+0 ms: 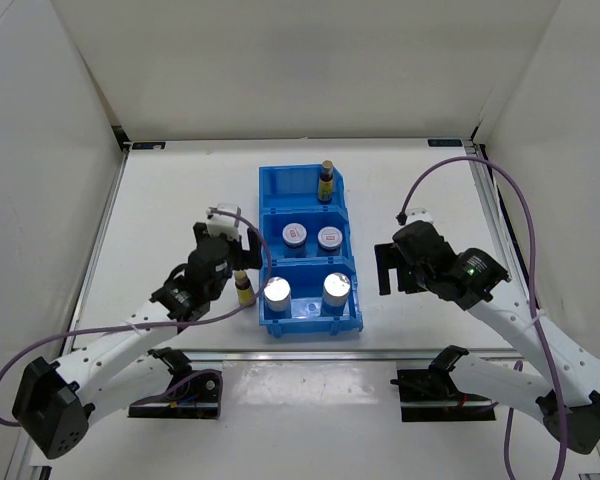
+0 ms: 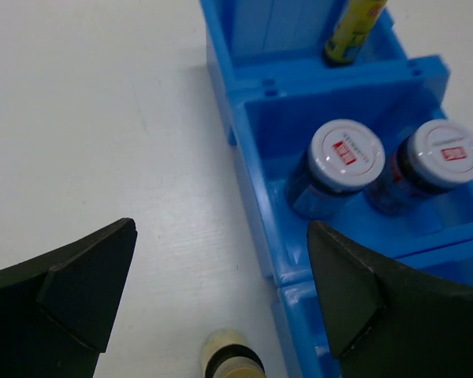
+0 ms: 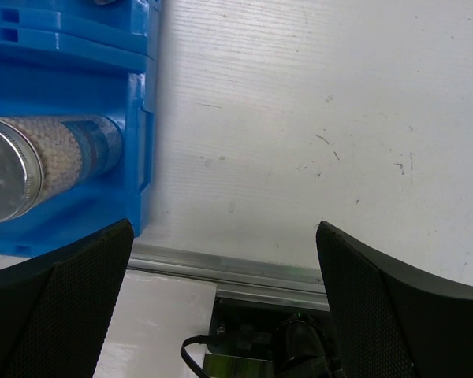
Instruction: Organize the condiment bottles
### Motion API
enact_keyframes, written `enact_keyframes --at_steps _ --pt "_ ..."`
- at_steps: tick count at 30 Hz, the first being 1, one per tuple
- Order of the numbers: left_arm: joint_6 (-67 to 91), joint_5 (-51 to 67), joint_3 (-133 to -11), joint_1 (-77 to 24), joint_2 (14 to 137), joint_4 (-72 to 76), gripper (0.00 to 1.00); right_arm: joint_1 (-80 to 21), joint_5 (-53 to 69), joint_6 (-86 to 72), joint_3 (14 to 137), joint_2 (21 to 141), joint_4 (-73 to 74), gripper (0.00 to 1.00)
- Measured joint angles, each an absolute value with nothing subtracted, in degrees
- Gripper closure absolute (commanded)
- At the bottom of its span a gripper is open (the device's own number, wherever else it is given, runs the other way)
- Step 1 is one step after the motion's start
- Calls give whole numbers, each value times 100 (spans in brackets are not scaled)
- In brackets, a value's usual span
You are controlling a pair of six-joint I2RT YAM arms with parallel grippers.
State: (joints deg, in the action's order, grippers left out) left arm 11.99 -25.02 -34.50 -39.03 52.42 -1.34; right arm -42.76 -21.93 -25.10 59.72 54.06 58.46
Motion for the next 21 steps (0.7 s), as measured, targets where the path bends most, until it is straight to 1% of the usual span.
enact_keyframes --at_steps 4,12,17,20,21 --pt "1581 -2976 -2829 -4136 5236 121 0 -4276 -2171 -2508 5959 5448 5839 0" --pt "2123 -3699 -2311 -4558 5035 537 0 -4276 -2169 -2508 5944 5448 5835 0" --pt "2370 -3962 -2123 -4681 5000 600 7 -4276 -2141 -2508 5944 5516 5835 0" --pt "2554 -4141 -2056 -4724 5004 604 14 -4276 -2117 -2508 5944 5535 5833 0" --pt "2591 -4180 -2036 -4744 5004 602 19 -4276 -2106 -2508 5944 5535 5833 0"
